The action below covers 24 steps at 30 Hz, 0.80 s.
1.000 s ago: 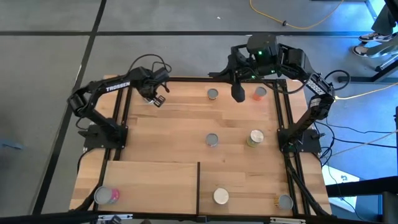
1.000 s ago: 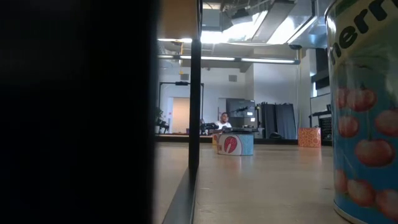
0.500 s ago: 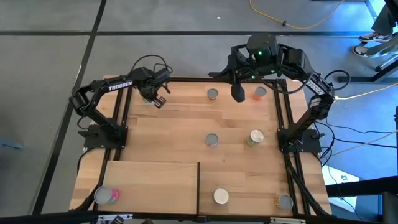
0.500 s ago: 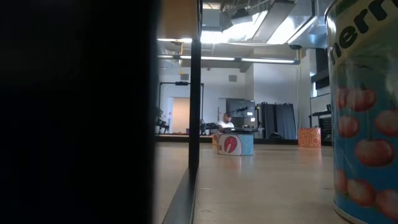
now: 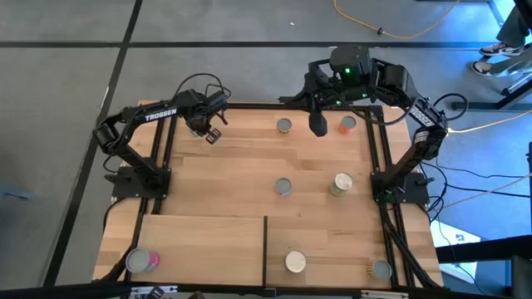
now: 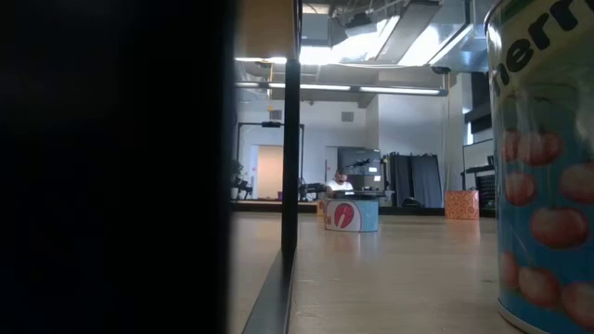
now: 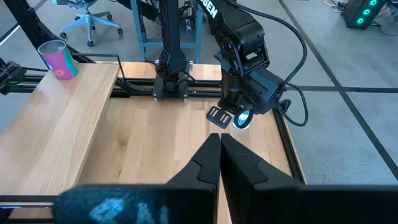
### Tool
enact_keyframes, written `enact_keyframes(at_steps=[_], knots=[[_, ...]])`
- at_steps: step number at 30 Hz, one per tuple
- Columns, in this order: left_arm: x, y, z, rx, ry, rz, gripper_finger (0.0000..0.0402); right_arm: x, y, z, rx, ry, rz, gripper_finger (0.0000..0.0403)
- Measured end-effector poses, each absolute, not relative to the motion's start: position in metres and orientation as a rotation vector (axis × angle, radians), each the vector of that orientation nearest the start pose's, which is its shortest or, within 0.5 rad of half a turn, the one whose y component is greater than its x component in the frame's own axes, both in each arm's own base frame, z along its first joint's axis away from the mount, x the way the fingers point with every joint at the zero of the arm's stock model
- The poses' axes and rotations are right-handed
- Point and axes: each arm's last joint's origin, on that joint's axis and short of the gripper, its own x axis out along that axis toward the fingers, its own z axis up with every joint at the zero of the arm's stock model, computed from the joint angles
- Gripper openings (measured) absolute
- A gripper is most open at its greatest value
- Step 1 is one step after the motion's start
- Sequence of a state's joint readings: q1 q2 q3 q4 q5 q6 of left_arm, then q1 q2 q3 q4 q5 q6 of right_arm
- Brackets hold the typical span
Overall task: Pick and place cans onto a shelf
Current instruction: Put the canned mixed fruits on the shelf
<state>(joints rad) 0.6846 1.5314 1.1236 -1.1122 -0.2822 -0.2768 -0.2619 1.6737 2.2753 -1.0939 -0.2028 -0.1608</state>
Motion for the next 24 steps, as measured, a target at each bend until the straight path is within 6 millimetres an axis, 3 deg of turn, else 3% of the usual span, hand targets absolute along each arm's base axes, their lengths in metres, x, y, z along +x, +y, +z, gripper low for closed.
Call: enact_keyframes(at_steps=[24], knots=[[0.1989, 0.1763, 0.2309, -0.443, 1.412, 1.072, 0.0065, 0.2907, -0.0719, 0.5079, -0.043, 0.492, -0.018, 0.0016]])
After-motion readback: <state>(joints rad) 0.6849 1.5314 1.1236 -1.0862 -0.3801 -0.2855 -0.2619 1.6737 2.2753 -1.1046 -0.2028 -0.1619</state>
